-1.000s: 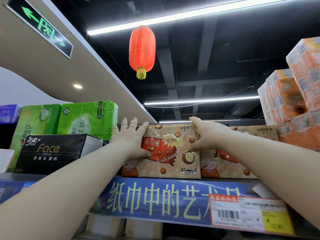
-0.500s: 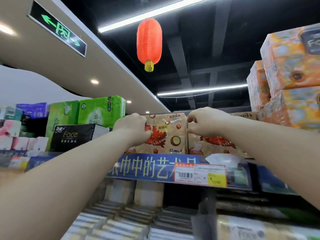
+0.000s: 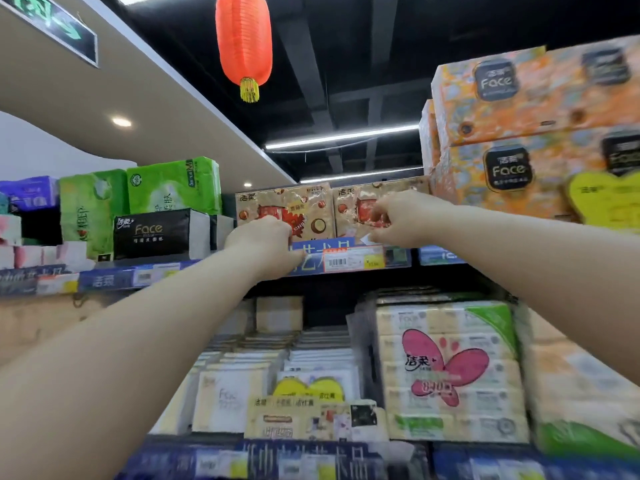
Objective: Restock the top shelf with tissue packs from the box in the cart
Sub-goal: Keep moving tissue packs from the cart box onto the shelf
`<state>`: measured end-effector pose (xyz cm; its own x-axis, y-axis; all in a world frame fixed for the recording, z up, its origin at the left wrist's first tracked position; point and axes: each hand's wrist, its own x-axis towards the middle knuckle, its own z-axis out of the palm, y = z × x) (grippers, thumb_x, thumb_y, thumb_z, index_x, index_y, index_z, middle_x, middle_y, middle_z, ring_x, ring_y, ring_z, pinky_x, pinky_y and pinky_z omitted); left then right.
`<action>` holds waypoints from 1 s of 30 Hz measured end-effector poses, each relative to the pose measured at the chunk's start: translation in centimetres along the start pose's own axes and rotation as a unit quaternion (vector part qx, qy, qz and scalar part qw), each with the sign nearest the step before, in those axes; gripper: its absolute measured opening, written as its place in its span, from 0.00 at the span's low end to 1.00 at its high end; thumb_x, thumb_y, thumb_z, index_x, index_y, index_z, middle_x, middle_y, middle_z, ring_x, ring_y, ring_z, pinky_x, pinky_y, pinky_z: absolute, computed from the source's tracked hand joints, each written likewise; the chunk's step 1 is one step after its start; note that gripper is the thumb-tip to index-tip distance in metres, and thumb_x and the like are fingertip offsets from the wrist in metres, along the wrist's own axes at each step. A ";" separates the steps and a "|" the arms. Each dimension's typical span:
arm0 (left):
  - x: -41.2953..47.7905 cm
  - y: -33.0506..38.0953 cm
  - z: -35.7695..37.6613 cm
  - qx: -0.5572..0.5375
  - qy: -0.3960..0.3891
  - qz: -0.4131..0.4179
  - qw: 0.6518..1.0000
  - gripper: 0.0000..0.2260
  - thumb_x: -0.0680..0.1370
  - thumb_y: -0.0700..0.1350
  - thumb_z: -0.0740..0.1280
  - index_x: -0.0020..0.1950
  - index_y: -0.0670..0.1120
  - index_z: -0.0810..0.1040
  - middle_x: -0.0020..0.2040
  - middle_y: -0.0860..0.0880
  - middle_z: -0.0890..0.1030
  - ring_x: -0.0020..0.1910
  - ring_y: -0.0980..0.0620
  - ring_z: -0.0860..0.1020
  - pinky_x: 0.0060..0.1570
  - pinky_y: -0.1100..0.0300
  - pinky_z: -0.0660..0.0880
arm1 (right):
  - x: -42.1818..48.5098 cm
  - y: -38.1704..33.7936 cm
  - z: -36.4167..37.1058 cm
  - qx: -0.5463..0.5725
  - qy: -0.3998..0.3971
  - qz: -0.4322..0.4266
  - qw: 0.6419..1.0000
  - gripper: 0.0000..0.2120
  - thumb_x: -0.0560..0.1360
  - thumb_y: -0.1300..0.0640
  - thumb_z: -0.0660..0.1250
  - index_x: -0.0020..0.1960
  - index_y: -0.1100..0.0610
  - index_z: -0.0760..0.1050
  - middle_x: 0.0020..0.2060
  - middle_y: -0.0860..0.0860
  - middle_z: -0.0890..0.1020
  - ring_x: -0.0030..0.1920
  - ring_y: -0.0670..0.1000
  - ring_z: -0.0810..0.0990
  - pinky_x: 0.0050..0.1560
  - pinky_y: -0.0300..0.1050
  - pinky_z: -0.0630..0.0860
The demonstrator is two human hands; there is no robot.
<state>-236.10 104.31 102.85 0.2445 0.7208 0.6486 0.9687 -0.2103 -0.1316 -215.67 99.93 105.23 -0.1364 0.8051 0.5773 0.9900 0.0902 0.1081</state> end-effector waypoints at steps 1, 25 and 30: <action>-1.2 0.2 -0.1 -0.004 -0.008 0.012 1.000 0.19 0.77 0.60 0.61 0.57 0.47 0.76 0.57 0.47 0.75 0.55 0.46 0.75 0.49 0.52 0.75 | -1.3 -0.4 -0.2 -0.002 -0.012 0.012 1.000 0.22 0.77 0.46 0.62 0.68 0.54 0.70 0.63 0.53 0.75 0.60 0.54 0.74 0.55 0.46 0.72; -24.6 23.3 -1.0 -0.172 -0.169 0.269 0.933 0.19 0.76 0.60 0.63 0.54 0.46 0.77 0.49 0.46 0.77 0.49 0.44 0.76 0.48 0.53 0.77 | -39.5 5.3 -5.5 -0.070 -0.260 0.270 0.925 0.23 0.78 0.47 0.61 0.70 0.54 0.66 0.64 0.52 0.74 0.58 0.55 0.75 0.53 0.48 0.76; -31.1 36.8 -4.7 -0.223 -0.203 0.347 0.888 0.17 0.77 0.58 0.61 0.51 0.46 0.77 0.50 0.46 0.77 0.47 0.46 0.77 0.42 0.55 0.76 | -52.5 12.0 -9.7 -0.089 -0.298 0.342 0.887 0.22 0.78 0.46 0.61 0.69 0.54 0.67 0.64 0.54 0.74 0.60 0.56 0.75 0.53 0.49 0.75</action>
<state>-208.25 71.03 81.34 0.8585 0.4753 0.1923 0.4887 -0.8721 -0.0261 -197.01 53.05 84.04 0.5888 0.8076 0.0335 0.8057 -0.5898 0.0548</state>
